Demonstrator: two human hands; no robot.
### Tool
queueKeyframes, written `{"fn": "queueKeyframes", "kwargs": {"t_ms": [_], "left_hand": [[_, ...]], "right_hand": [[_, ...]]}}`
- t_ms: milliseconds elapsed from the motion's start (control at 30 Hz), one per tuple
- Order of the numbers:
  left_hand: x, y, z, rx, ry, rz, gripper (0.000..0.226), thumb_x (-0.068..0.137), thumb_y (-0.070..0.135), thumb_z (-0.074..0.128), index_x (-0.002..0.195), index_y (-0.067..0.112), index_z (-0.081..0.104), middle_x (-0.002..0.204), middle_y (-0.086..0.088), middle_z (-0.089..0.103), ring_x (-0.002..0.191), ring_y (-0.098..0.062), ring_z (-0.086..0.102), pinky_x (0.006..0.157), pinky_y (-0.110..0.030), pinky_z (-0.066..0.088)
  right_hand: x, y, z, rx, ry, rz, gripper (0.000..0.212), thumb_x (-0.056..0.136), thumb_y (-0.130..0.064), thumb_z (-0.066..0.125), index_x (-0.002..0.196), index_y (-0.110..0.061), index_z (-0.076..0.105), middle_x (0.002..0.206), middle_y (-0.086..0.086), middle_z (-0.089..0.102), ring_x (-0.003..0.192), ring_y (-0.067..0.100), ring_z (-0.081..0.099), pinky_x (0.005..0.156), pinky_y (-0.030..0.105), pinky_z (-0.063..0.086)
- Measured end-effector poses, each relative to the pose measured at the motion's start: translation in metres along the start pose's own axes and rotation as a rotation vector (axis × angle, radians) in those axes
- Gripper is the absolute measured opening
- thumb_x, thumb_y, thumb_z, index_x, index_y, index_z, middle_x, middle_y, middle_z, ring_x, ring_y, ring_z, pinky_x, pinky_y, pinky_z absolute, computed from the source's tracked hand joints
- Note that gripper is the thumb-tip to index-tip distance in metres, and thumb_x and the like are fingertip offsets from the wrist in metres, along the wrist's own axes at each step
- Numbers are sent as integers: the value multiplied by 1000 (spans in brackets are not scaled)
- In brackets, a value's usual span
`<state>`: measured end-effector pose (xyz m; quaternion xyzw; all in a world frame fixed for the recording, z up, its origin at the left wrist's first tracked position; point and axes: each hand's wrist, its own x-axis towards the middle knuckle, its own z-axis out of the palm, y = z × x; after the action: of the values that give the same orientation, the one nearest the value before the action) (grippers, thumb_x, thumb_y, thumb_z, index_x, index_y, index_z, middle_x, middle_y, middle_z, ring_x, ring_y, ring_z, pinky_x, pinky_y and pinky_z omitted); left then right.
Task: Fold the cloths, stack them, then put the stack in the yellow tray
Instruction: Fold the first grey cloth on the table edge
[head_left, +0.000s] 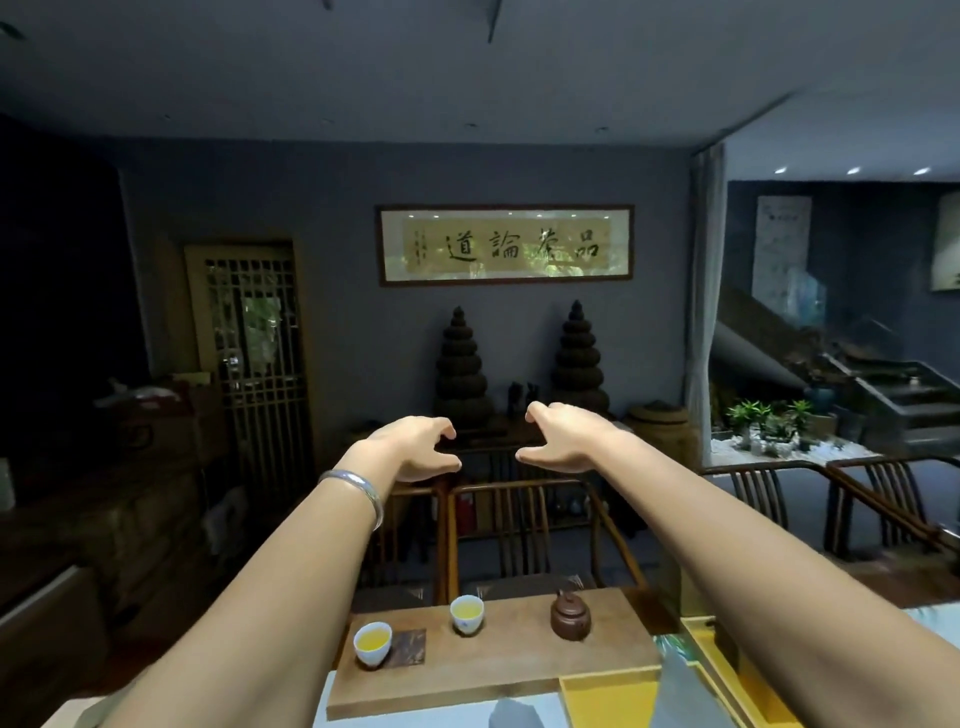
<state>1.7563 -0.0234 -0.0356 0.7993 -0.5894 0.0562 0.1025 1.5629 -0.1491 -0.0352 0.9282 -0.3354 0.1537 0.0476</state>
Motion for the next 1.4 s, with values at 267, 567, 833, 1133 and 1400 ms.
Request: {"fn": "queueKeyframes", "kwargs": {"t_ms": [267,567,833,1133,1400], "left_hand": [[106,-35,-1,44,9,-42,55,84,48,57,132,24,49,133,-2,57,120,-21,54,98,-34,45],[191,-54,44,4,-26,-48,55,85,47,57,133,22,49,135,-3,56,122,-20,53,101,-36,44],[220,-55,137,-175,-66,-21,51,87,43,58,133,23,48,131,-2,58,121,-20,55,101,-37,45],[187,-69,305,-394,-288,4,48,87,41,59,131,25,52,135,2,57,121,-14,53,101,-36,44],[120,-76,440,-534,-503,-75,44,84,29,65,126,18,57,126,-3,63,111,-18,59,87,-24,43]], "right_hand": [[113,32,22,61,28,-75,66,83,-55,52,136,-17,40,127,9,55,114,26,54,83,35,44],[191,67,70,109,-26,-112,63,85,-48,53,137,-15,40,131,10,54,117,28,54,89,38,46],[202,84,146,130,-57,-131,61,86,-51,52,135,-16,39,125,10,55,111,29,56,86,40,47],[137,87,299,192,-268,-154,52,88,-44,50,130,-14,42,122,12,54,111,32,54,87,41,47],[42,66,429,276,-546,-115,46,87,-39,50,123,-11,46,118,15,55,111,35,52,86,41,46]]}}
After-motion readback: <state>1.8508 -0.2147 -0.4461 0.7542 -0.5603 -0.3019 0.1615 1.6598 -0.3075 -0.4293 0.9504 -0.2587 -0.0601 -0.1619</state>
